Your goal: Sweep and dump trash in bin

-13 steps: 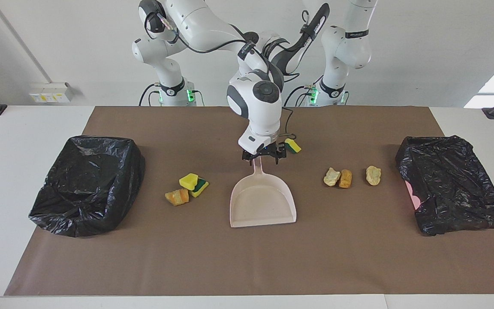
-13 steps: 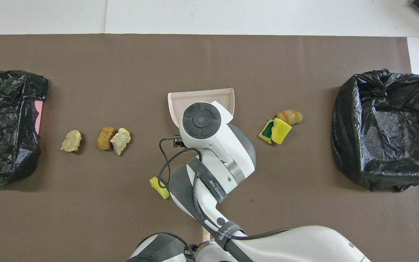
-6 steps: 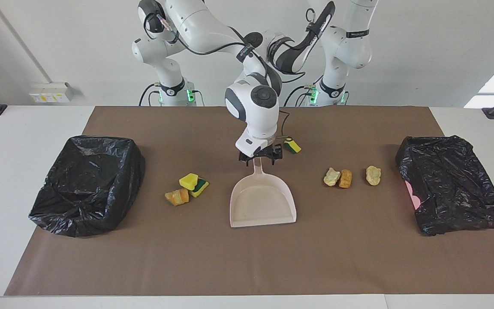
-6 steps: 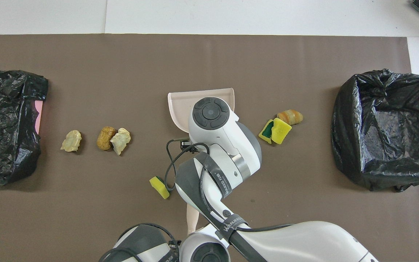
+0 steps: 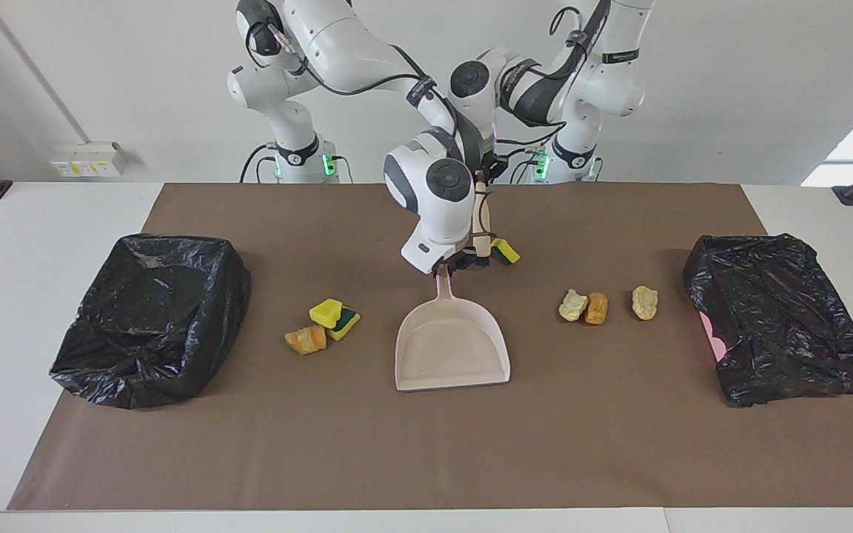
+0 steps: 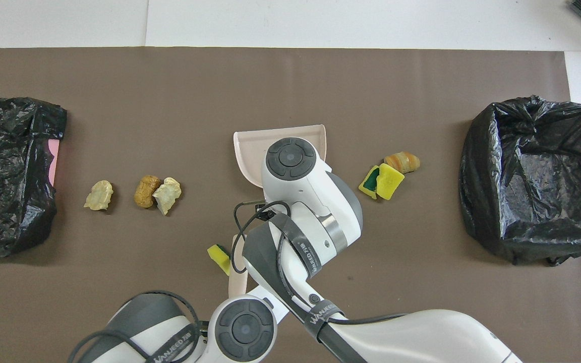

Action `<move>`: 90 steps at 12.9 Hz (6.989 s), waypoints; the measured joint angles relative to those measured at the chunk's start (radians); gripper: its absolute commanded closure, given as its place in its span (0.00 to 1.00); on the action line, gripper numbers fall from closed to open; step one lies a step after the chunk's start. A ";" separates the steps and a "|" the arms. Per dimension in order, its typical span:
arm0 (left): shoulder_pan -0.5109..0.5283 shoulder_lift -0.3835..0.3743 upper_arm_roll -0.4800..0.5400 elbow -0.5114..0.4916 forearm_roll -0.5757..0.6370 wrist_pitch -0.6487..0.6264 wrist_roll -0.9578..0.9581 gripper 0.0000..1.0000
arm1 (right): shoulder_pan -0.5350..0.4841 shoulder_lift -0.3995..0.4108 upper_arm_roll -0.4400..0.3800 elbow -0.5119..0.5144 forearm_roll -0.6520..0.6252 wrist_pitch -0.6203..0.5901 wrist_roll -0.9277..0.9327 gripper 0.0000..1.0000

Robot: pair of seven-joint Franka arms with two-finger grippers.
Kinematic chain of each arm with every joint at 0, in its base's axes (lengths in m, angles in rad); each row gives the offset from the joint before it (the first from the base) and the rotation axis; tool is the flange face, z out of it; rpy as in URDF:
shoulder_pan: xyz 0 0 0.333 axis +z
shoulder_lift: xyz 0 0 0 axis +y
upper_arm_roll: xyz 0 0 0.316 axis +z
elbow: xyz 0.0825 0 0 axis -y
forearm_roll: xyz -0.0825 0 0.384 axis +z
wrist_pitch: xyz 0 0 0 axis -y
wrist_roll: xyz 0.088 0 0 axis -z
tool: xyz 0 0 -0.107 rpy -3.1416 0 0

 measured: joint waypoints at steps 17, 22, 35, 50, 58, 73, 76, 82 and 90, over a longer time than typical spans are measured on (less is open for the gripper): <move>0.830 -0.026 0.023 0.100 0.028 -0.039 0.478 1.00 | -0.065 -0.165 -0.002 -0.013 -0.094 -0.245 -0.943 1.00; 0.834 0.082 0.014 0.068 0.134 0.041 0.512 1.00 | -0.054 -0.257 0.000 -0.186 -0.198 -0.206 -1.156 1.00; 0.533 0.121 -0.014 0.046 -0.051 0.164 0.309 1.00 | -0.055 -0.382 0.000 -0.474 -0.268 0.017 -1.313 1.00; 0.590 0.260 -0.012 0.199 -0.067 0.183 0.600 1.00 | -0.017 -0.338 0.002 -0.478 -0.329 0.082 -1.317 1.00; 0.344 0.260 -0.017 0.138 -0.063 0.265 0.398 1.00 | -0.018 -0.331 0.000 -0.478 -0.330 0.091 -1.317 1.00; 0.521 0.010 0.017 0.125 -0.317 -0.033 0.416 1.00 | -0.021 -0.326 -0.001 -0.478 -0.330 0.106 -1.317 1.00; 0.551 0.000 0.009 0.077 -0.306 -0.043 0.452 1.00 | -0.021 -0.325 -0.001 -0.478 -0.330 0.107 -1.317 1.00; 0.326 0.008 -0.058 -0.111 -0.300 0.163 0.274 1.00 | -0.027 -0.324 -0.001 -0.478 -0.330 0.110 -1.317 1.00; 0.183 0.026 -0.051 -0.079 -0.327 0.242 0.170 1.00 | -0.028 -0.323 -0.001 -0.478 -0.330 0.112 -1.317 1.00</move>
